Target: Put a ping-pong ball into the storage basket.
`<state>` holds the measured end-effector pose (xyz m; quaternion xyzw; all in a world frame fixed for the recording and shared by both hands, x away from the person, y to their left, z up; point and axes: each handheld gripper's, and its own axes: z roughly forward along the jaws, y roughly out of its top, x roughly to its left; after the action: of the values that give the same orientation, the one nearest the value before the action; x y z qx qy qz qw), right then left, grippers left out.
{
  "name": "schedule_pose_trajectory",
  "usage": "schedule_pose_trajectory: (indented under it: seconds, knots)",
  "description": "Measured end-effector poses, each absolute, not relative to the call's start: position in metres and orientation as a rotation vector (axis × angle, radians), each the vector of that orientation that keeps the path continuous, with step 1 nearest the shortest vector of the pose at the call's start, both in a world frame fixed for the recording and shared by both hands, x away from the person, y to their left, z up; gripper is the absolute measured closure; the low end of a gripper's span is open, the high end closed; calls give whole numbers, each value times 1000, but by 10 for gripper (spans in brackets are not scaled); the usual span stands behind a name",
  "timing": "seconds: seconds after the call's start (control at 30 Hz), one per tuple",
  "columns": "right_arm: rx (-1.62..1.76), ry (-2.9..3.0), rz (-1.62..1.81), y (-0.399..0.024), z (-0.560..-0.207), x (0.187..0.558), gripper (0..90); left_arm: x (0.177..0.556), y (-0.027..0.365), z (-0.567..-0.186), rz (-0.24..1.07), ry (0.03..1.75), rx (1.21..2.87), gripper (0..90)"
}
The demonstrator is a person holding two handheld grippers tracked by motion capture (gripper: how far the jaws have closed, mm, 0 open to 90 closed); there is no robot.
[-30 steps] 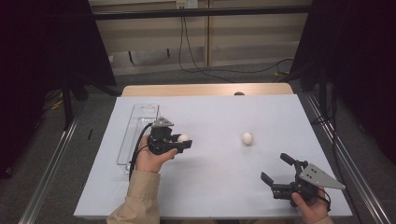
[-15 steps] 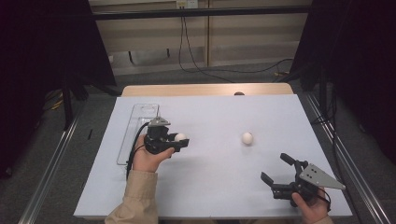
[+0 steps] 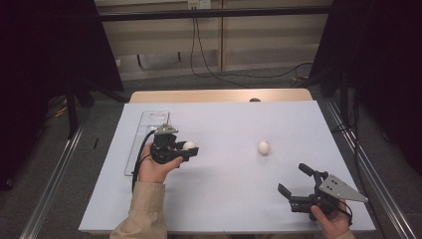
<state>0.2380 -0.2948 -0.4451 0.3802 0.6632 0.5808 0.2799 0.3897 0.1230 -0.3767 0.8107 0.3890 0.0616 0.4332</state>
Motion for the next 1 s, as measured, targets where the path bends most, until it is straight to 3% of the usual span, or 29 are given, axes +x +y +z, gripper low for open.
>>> schedule_pose_trajectory:
  seconds: [1.0]
  knots:
    - [1016,1778,1558,-295,-445,238,14,391,138,-374,201,1010,1996,509]
